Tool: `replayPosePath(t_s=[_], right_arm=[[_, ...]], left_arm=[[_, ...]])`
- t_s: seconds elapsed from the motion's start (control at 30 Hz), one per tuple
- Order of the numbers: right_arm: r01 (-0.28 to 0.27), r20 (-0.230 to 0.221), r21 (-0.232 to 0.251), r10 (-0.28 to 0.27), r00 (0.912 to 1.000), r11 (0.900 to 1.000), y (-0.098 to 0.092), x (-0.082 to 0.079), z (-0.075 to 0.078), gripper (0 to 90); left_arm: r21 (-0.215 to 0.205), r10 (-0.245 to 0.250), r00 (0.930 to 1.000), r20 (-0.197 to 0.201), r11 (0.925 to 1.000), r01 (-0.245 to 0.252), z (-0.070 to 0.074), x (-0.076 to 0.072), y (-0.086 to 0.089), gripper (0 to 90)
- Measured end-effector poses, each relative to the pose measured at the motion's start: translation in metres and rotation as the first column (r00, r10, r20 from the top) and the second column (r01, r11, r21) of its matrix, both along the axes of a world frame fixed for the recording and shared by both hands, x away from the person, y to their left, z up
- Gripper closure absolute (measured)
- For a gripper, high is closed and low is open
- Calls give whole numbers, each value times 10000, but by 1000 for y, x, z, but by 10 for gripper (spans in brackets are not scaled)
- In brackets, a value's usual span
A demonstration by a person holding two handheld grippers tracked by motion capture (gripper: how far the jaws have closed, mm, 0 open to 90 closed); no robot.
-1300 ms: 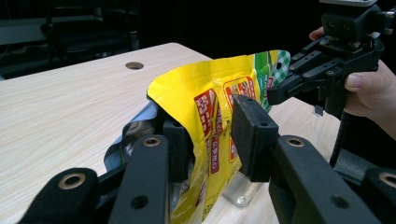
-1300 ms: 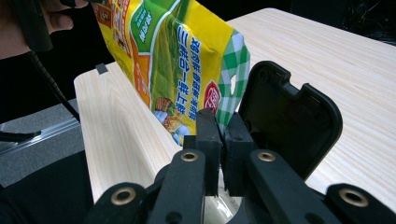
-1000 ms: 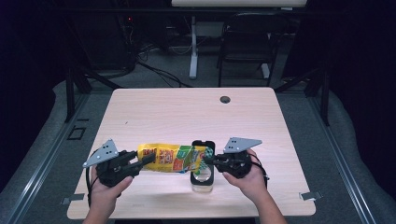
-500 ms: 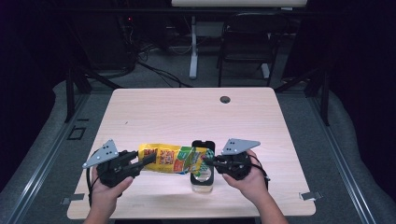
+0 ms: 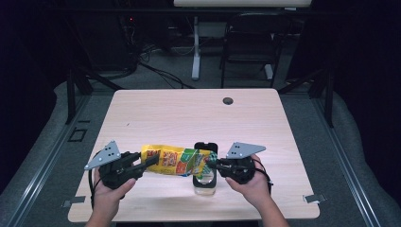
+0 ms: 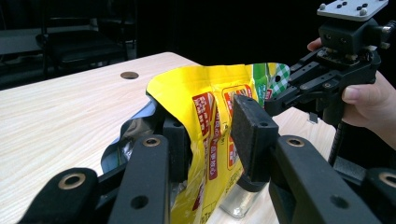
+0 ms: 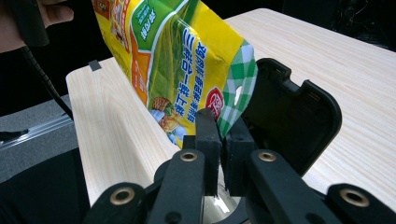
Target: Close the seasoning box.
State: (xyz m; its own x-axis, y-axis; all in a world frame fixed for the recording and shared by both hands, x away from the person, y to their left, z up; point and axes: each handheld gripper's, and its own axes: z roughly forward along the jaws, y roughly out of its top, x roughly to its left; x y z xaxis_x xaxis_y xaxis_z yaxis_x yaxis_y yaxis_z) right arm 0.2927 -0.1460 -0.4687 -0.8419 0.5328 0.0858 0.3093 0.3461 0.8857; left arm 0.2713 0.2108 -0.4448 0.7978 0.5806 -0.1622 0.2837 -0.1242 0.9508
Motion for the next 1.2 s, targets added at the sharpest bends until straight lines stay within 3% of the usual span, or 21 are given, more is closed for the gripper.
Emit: replayPosePath(t_s=[0.67,1.2], right_arm=[[176,-3,1,-176,9998,9998,-3,-1,-2,858],[294,-81,185,-293,9995,9994,-14,-1,-3,854]], left_arm=[[97,-32,9999,101,9999,31,6,0,-7,682],[62,-333,9992,242,9994,332,11,1,-18,682]])
